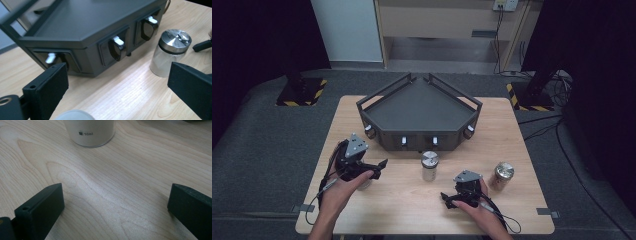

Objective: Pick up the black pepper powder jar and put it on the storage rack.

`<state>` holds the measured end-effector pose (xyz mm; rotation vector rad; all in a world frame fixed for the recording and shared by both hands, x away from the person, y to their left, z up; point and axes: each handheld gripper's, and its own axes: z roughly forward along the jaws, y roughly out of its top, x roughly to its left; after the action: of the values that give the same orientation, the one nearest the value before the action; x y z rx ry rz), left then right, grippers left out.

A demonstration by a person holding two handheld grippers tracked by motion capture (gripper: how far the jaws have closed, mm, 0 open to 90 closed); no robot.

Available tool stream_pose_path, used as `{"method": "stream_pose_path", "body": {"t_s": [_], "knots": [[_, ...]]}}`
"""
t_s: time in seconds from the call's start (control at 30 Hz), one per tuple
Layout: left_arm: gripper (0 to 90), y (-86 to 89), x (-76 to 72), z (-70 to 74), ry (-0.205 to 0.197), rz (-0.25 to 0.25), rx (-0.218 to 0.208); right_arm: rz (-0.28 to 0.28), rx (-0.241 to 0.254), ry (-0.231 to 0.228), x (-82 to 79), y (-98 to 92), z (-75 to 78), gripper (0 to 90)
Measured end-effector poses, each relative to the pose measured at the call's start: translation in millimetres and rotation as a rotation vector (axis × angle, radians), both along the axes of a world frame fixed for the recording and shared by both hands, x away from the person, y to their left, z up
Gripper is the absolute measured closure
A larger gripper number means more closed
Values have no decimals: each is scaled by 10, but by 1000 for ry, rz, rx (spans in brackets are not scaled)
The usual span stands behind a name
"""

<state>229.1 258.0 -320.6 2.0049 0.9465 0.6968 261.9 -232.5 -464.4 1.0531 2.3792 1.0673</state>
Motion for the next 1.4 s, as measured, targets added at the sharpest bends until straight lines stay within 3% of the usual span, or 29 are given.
{"method": "stream_pose_path", "body": {"t_s": [0.2,0.5,0.9,1.27,1.4], "knots": [[18,125,-36,19,-19,15,-9,0,0,0,0,0,0,8],[11,271,-123,-121,-39,53,3,0,0,1,1,-1,0,8],[14,398,-117,-373,13,83,9,2,0,1,2,-2,0,8],[23,431,-127,-532,25,95,22,2,0,1,2,-3,1,8],[27,453,-119,-619,31,104,7,2,0,1,2,-3,1,8]]}}
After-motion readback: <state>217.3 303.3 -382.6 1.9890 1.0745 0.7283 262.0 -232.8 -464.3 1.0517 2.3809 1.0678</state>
